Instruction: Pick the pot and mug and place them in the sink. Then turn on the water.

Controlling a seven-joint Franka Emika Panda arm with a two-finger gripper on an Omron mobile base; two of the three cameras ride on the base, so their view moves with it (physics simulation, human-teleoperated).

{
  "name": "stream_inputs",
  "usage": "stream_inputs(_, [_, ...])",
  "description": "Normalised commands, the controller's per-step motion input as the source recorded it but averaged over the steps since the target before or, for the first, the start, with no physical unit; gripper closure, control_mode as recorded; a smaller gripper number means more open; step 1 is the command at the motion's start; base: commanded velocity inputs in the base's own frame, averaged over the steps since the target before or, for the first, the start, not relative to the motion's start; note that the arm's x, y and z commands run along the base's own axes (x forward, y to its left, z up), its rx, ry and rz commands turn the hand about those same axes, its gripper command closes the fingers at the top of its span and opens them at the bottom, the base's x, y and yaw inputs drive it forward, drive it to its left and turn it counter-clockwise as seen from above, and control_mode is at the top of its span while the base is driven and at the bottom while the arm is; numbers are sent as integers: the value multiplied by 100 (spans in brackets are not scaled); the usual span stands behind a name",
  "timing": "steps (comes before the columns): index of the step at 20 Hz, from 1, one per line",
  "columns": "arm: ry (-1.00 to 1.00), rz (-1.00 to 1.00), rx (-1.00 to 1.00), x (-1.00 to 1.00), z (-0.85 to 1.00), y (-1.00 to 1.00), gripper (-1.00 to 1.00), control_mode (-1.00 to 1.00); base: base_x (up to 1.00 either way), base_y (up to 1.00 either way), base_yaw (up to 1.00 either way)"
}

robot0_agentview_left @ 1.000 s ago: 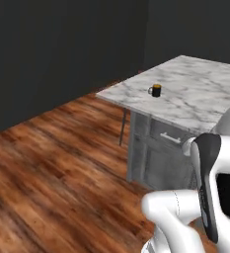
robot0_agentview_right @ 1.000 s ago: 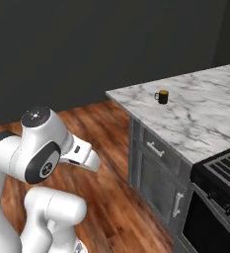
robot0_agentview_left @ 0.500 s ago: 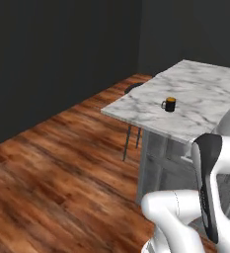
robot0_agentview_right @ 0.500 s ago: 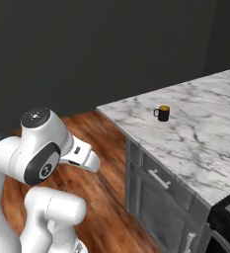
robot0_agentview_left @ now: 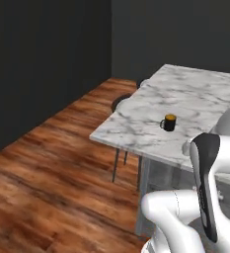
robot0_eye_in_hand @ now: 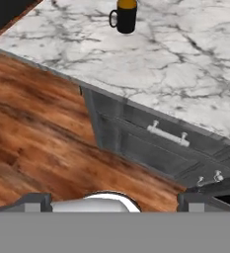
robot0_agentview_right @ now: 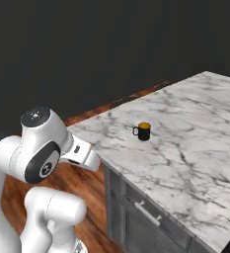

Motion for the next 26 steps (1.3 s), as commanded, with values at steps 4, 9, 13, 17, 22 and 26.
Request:
stream_inputs(4, [0, 0, 0, 0, 0, 0, -100, 100, 70, -15, -52])
stream_inputs(9, [0, 0, 0, 0, 0, 0, -100, 100, 43, -7, -59])
stream_inputs(13, [0, 0, 0, 0, 0, 0, -100, 100, 28, 0, -62])
stream_inputs(17, [0, 0, 0, 0, 0, 0, -100, 100, 2, 8, -57])
stream_inputs(22, [0, 0, 0, 0, 0, 0, -100, 100, -16, 87, -37])
stream_inputs(26, [0, 0, 0, 0, 0, 0, -100, 100, -11, 100, -19])
